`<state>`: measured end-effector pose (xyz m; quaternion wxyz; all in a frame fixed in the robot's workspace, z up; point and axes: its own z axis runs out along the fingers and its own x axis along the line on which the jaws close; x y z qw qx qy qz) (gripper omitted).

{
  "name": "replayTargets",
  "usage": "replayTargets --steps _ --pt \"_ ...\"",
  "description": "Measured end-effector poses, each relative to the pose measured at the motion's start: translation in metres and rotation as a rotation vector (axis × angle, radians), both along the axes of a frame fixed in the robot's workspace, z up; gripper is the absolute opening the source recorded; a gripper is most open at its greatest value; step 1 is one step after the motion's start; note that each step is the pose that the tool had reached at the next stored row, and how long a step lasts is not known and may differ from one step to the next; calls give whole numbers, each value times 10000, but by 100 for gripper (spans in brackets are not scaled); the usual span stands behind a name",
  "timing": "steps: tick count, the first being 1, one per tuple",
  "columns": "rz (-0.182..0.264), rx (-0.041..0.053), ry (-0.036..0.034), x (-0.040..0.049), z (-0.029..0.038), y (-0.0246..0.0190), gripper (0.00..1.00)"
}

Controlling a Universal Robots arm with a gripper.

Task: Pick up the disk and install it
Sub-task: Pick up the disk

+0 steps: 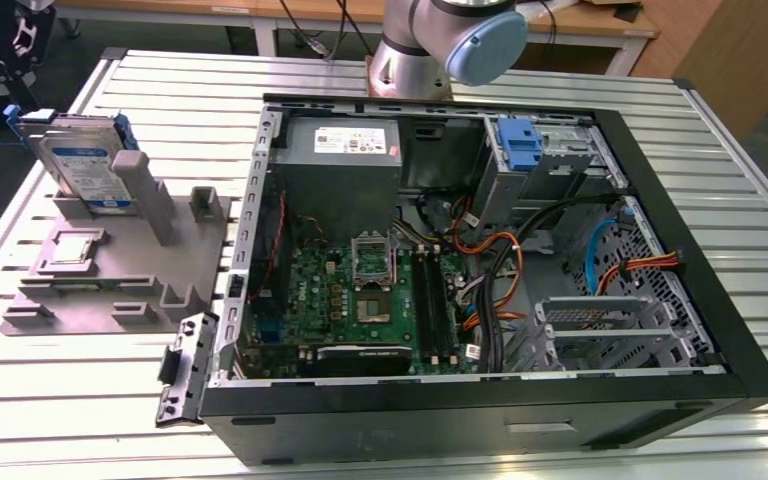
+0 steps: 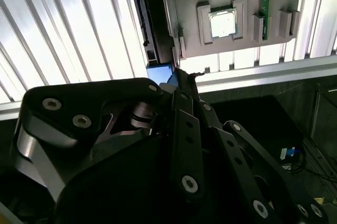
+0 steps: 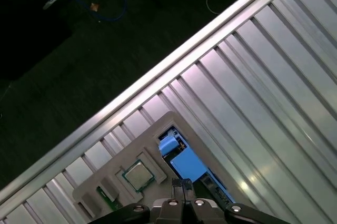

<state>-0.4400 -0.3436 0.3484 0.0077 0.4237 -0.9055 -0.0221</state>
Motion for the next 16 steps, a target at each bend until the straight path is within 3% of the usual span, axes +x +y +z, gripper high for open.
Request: replayTargets --steps 16 --pt "80 -1 1 0 0 0 10"
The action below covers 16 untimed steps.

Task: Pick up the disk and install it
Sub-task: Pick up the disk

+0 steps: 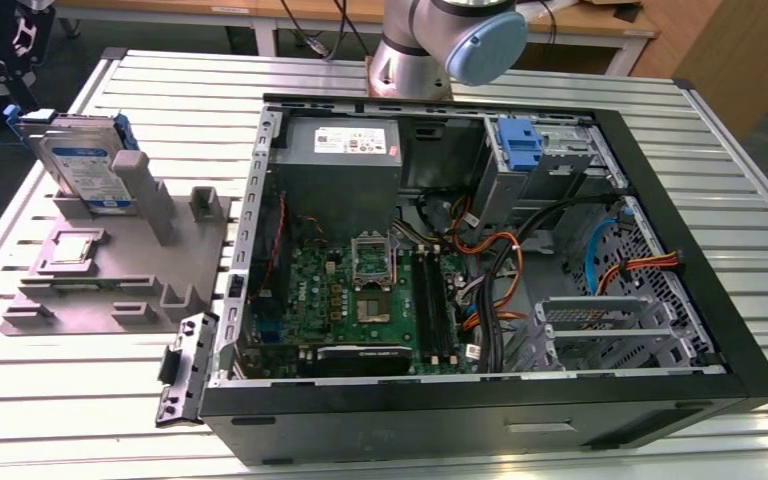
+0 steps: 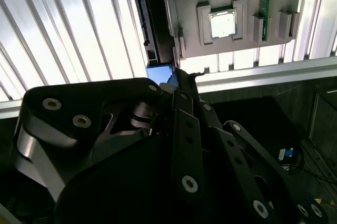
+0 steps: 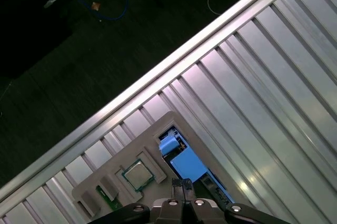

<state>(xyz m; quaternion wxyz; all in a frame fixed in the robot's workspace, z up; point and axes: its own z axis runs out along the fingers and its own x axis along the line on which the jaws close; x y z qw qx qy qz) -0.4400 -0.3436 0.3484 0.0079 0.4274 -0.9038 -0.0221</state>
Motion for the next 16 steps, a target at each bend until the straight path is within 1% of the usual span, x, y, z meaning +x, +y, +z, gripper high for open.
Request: replayTargets --steps 3,7,9,16 --pt "62 0 -1 0 -1 0 10" --pt "422 0 -1 0 -1 0 10" --pt "682 1 -1 0 -1 0 10" --pt "1893 0 0 0 -10 0 10"
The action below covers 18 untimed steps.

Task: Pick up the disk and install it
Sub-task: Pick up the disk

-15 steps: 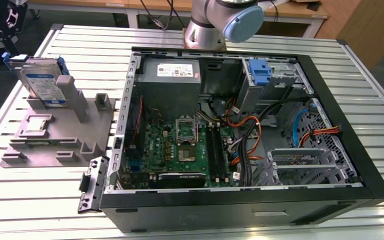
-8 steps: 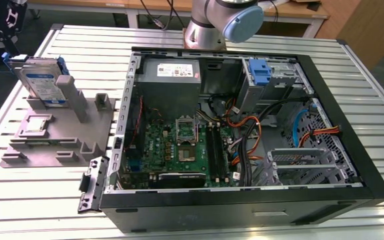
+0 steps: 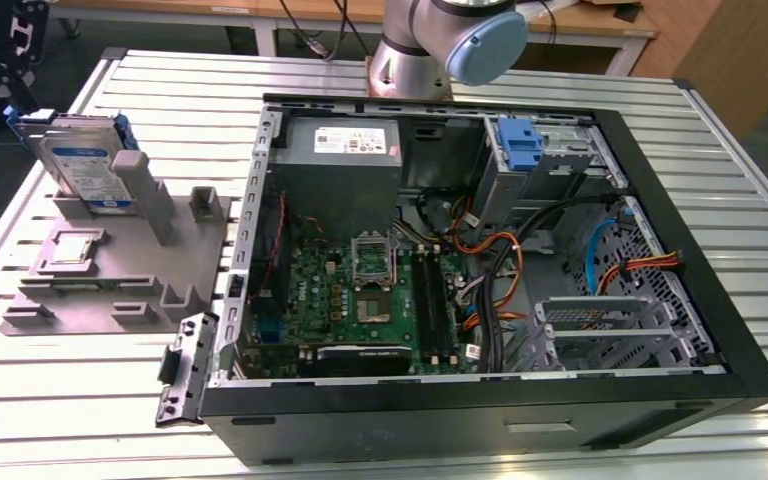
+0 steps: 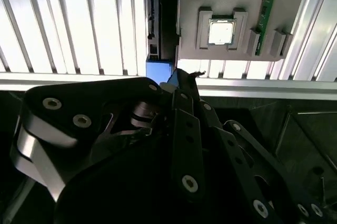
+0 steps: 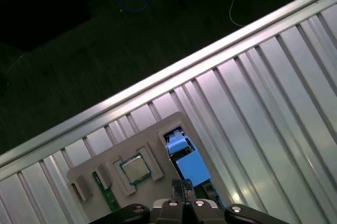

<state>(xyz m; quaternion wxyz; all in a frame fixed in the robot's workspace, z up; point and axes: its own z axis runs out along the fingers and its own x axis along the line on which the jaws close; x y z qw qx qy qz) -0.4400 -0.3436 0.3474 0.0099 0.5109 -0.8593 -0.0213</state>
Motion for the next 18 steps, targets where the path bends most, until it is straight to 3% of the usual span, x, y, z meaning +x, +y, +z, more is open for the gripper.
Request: replayTargets --steps 7,10,18 --pt "295 0 0 0 -7 65 10" --pt "394 0 0 0 -11 72 10" --pt "1781 0 0 0 -15 73 10"
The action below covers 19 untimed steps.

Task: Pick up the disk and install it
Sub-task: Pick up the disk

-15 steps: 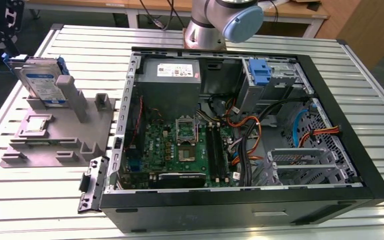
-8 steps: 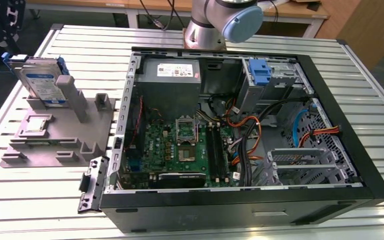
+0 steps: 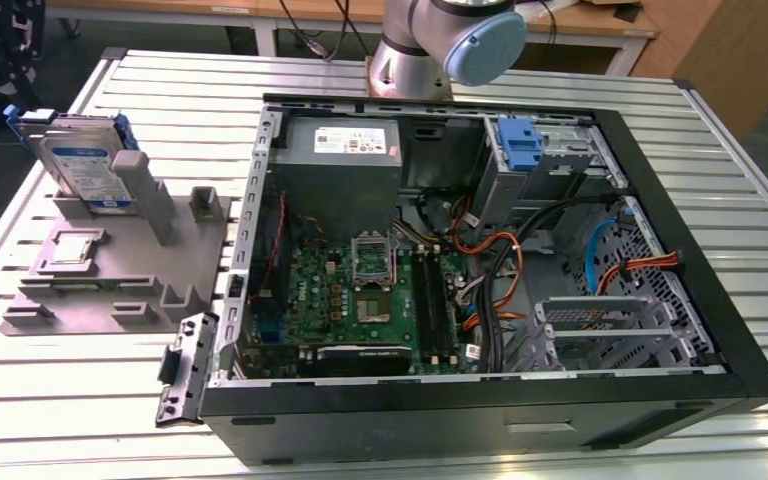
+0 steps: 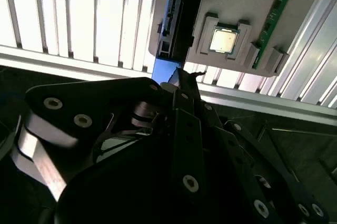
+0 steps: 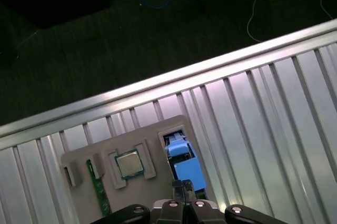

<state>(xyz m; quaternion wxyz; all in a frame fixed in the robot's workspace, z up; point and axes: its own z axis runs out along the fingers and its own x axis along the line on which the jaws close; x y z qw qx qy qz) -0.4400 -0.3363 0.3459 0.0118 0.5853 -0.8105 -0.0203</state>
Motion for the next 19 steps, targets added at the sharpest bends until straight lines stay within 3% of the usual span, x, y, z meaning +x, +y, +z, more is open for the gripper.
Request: replayTargets --steps 4,15,17,19 --pt "343 0 0 -3 0 1 10" --pt "351 0 0 -10 -1 0 10" --pt "353 1 0 -10 -1 0 16" --pt "353 0 0 -11 -1 0 16"
